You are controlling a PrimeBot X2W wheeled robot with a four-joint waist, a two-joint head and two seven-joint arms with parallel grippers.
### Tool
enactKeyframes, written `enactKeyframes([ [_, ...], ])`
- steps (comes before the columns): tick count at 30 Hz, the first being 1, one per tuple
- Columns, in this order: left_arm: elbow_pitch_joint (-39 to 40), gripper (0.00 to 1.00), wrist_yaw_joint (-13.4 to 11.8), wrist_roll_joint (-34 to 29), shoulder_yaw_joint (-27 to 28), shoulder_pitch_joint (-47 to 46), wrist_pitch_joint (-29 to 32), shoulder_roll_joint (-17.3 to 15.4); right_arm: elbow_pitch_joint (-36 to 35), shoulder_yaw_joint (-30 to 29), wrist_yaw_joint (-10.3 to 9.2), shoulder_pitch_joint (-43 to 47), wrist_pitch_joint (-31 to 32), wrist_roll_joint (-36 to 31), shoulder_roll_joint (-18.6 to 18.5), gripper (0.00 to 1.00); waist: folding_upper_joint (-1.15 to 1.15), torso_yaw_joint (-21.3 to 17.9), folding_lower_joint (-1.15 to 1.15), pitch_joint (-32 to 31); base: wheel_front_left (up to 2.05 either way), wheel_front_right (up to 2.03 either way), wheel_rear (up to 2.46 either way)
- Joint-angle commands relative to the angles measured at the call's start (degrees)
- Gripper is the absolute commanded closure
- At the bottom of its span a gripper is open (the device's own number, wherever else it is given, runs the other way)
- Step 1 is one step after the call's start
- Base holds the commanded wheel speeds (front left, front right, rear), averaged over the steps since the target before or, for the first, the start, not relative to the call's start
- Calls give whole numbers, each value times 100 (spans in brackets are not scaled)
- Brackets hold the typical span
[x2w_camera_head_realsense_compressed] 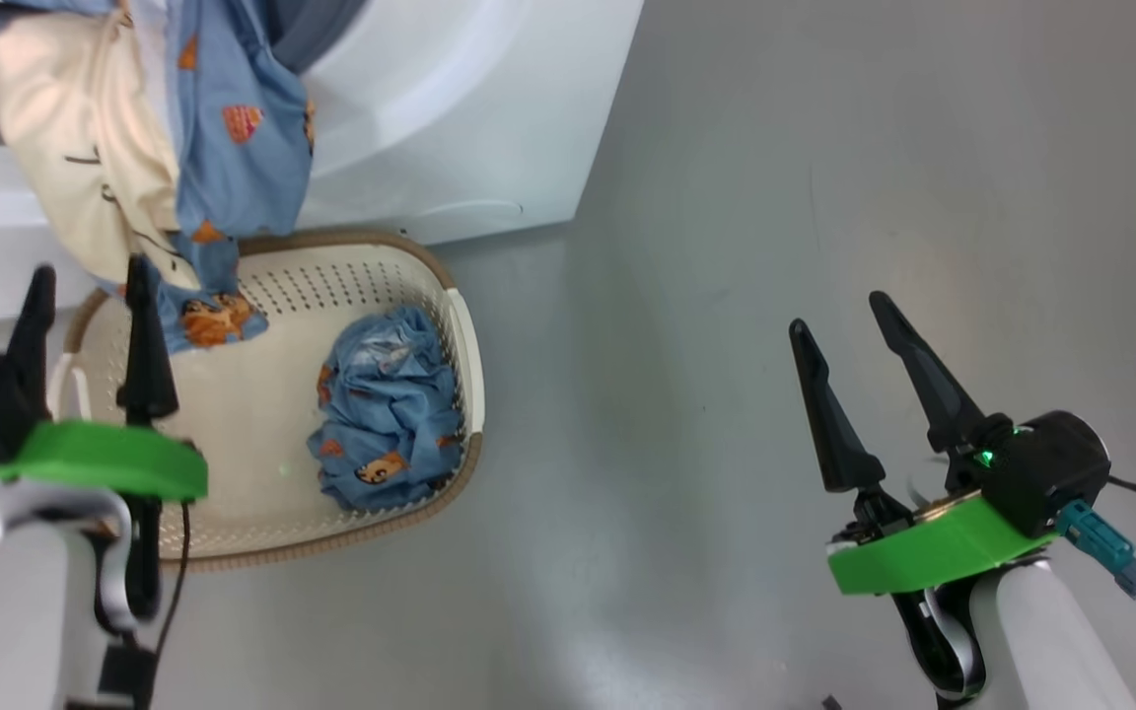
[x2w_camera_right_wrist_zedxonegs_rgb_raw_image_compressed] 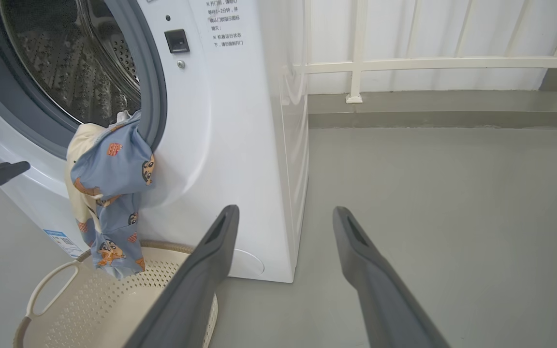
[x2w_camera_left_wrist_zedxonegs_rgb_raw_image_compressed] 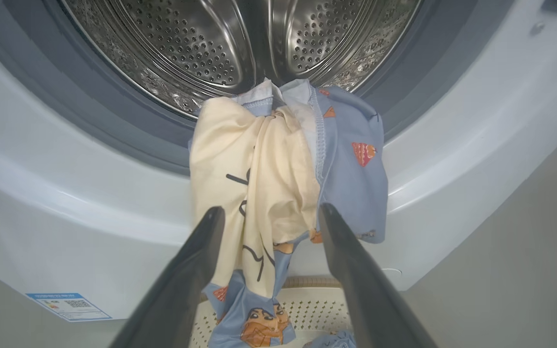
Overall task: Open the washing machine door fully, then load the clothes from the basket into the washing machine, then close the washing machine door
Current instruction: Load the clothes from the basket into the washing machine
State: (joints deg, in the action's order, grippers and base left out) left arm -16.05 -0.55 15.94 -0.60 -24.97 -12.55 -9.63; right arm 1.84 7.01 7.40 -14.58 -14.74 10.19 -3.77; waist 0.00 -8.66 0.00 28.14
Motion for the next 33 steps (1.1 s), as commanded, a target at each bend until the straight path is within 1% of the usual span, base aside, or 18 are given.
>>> enactKeyframes([
  [1,-146,0,49,8,132,-314,-24,-218,-168,132,9,-109,-26,15,15,0,0,-65,0,205,0,0,0],
  [4,-522,0,105,28,96,-641,-70,-211,-188,129,9,-145,-26,13,18,0,0,-90,0,369,0,0,0],
  [10,-1147,0,305,193,96,-1140,-173,-124,-239,96,9,-205,-26,0,25,0,0,-105,0,641,0,0,0],
  [13,-1199,0,411,289,128,-1326,-214,-58,-249,71,9,-224,-26,-11,29,0,0,-74,0,734,0,0,0],
  [21,-1224,0,558,294,101,-1486,-242,42,-211,90,9,-285,-26,-24,44,0,0,-15,0,791,0,0,0],
  [27,-1513,0,632,346,94,-1729,-243,47,-251,105,9,-337,-26,-28,46,0,0,-44,0,939,0,0,0],
  [33,-1845,0,677,275,18,-2039,-244,-43,-239,120,9,-325,-26,-15,49,0,0,-98,0,1070,0,0,0],
])
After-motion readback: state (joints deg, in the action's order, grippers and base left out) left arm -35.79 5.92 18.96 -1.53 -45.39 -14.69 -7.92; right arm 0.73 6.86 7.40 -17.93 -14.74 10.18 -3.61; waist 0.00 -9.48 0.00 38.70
